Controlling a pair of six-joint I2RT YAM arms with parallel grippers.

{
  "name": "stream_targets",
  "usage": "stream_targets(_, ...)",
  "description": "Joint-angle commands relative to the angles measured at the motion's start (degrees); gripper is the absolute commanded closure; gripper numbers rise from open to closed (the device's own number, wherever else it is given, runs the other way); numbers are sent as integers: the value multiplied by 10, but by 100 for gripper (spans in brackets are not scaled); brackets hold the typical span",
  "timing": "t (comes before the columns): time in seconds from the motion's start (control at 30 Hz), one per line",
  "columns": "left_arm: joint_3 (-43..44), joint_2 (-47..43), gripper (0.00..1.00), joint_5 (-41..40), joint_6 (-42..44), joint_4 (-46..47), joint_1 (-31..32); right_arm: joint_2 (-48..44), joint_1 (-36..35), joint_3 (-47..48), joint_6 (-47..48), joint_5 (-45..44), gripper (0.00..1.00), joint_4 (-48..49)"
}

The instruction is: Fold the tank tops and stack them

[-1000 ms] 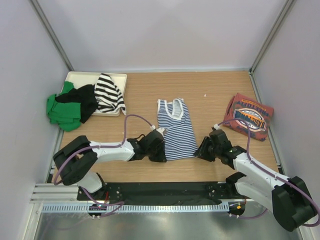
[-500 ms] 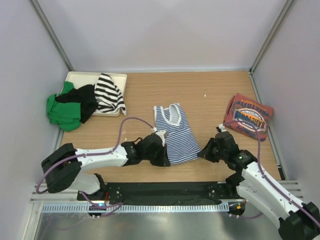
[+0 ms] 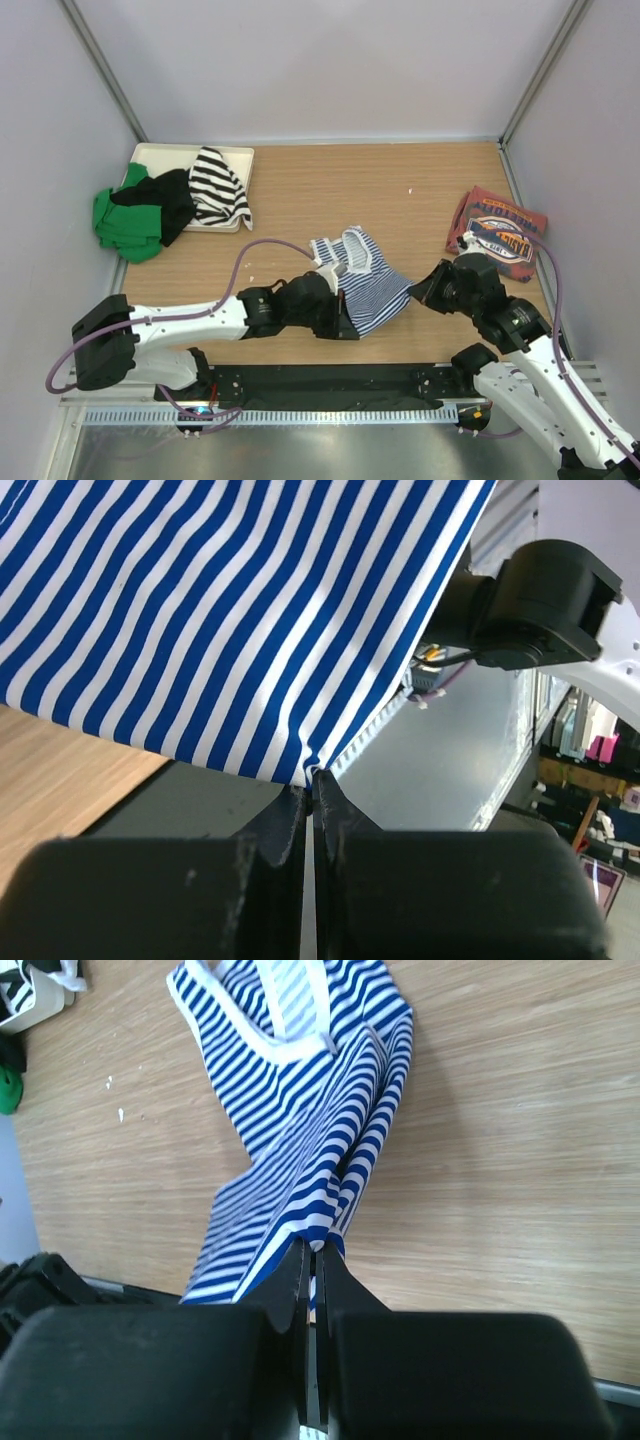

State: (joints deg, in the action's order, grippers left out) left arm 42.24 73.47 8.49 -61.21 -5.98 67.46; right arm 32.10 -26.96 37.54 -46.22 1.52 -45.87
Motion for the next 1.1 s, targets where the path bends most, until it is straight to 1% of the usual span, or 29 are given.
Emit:
stream_targets(0.0,41,22,98,14,-22,32,18,9,-4,50,15,-54,98,-24)
stream_targets(0.17,56,52,98,18,-17,56,28,-3,-3,61,11,-77,99,-43)
stream_targets(0.3,57,91,98,17,-5,83,28,-36,-3,40,-9,-86,99,-46)
stream_targets(0.43,62,118,98,40,-15,120,28,-65,-3,18,-25,-96,99,-37)
stream_targets(0.53,77,120,98,46,-22,134,28,-56,-3,31,-25,-118,99,-34)
stream_targets(0.67,115,127,98,45,-23,125,28,-9,-3,51,-16,-144,99,-17)
stream_targets(0.73,129,130,98,51,-21,117,18,11,-3,55,-14,-158,99,-3)
stream_targets(0.8,127,131,98,71,-22,120,-6,33,-3,56,-18,-152,99,10)
stream_targets(0.9,108,126,98,87,-11,120,-43,38,-3,40,-21,-117,99,34)
stream_targets(0.97,101,124,98,100,8,101,-72,34,-2,27,-25,-100,99,45)
stream_targets(1.07,89,120,98,127,14,98,-93,26,-3,10,-27,-75,99,44)
